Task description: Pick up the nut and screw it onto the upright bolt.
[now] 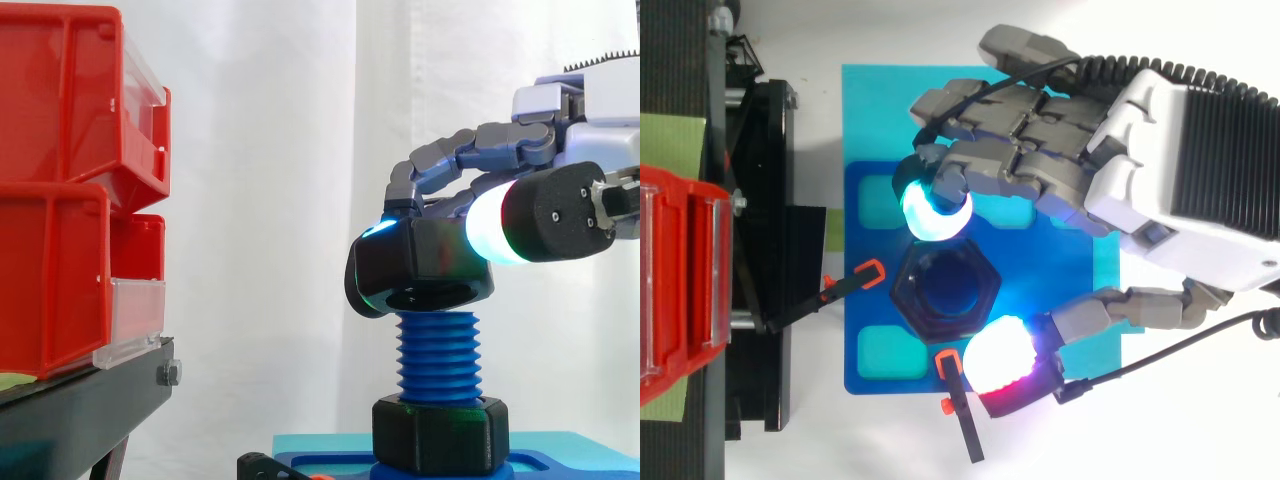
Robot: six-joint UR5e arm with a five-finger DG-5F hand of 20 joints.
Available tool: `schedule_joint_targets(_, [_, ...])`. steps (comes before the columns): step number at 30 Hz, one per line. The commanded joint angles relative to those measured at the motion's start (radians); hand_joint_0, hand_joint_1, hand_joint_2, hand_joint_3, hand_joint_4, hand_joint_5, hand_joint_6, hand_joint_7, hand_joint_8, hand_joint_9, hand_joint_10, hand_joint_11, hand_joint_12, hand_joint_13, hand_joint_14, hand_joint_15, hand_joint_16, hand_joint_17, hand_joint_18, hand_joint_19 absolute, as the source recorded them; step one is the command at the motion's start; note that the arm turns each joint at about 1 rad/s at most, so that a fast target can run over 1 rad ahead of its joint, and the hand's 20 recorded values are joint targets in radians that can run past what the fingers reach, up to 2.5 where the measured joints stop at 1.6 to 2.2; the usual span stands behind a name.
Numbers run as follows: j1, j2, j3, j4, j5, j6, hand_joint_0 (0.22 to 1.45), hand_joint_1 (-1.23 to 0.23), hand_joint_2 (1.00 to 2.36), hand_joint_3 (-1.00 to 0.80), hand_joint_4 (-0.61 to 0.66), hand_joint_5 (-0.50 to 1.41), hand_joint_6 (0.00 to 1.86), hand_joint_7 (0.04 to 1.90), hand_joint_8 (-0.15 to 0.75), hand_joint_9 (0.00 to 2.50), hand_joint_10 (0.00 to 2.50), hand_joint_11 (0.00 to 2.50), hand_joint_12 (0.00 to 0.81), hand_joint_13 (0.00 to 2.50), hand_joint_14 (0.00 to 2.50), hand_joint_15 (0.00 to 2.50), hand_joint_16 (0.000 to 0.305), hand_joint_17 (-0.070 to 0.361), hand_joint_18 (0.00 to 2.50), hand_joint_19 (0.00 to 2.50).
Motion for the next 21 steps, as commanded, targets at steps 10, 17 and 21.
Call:
schedule_joint_targets(10, [-0.003, 0.000, 0.001, -0.019, 0.001, 0.002, 0.56, -0.62, 1.00, -0.50, 0.20, -0.21, 0.71, 1.10, 0.270, 0.47, 0.00, 0.06, 0.313, 0.51, 0.00, 0.01, 0.041, 0.093, 0.35, 0.00])
schedule_joint_targets(17, [-0.003, 0.000, -0.001, -0.028, 0.001, 0.002, 0.56, -0.62, 1.00, -0.50, 0.20, -0.21, 0.71, 1.10, 0.270, 0.47, 0.00, 0.06, 0.313, 0.51, 0.00, 0.01, 0.041, 0.092, 0.34, 0.00])
schedule_joint_targets(21, [-0.003, 0.000, -0.001, -0.037, 0.001, 0.002, 0.56, -0.62, 1.00, -0.50, 0.20, -0.21, 0.71, 1.10, 0.269, 0.47, 0.00, 0.06, 0.312, 0.51, 0.00, 0.01, 0.041, 0.092, 0.34, 0.00])
